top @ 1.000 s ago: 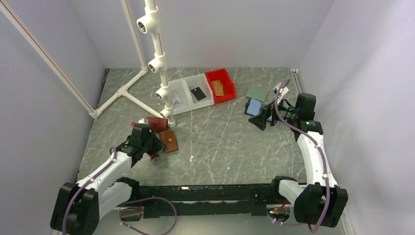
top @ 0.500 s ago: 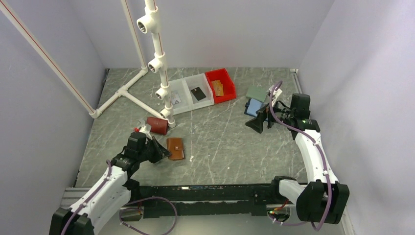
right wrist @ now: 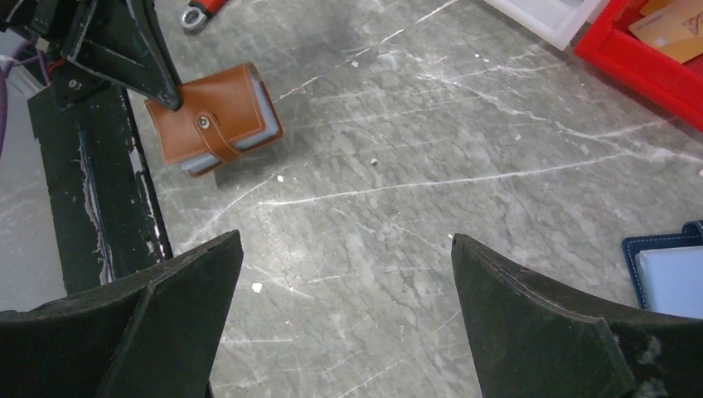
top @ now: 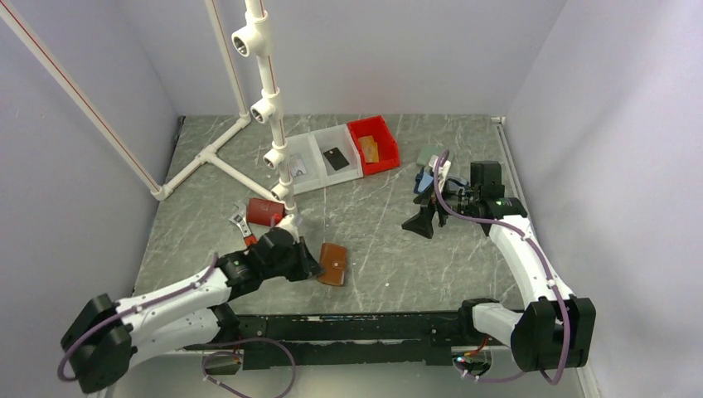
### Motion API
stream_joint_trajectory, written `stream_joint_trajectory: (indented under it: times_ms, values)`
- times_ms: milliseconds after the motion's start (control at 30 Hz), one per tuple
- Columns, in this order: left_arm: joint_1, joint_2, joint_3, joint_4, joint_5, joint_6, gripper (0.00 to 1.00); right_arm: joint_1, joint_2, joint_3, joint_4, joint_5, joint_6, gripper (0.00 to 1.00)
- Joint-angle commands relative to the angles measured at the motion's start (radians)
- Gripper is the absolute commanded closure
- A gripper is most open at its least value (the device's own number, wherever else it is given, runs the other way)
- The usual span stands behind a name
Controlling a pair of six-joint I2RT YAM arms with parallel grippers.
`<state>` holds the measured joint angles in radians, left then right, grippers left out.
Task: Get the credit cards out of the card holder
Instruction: Place the card holder at the center of the board.
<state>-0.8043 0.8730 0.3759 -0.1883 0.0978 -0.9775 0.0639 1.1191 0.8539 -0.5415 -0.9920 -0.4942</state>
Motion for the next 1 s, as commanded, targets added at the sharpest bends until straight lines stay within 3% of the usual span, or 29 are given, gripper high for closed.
stream_joint_trajectory:
  times_ms: [0, 333, 967]
  values:
    - [-0.111, 0.125, 0.120, 0.175, -0.191, -0.016, 1.00, 0.013, -0.015, -0.016, 0.003, -0.047, -0.058, 0.00]
    - [-0.190, 0.360, 0.213, 0.336, -0.346, -0.049, 1.00, 0.087, 0.008, -0.039, 0.038, -0.028, -0.023, 0.01]
    - [-0.284, 0.569, 0.391, 0.190, -0.503, -0.259, 1.00, 0.267, 0.112, -0.053, 0.143, 0.136, 0.087, 0.02]
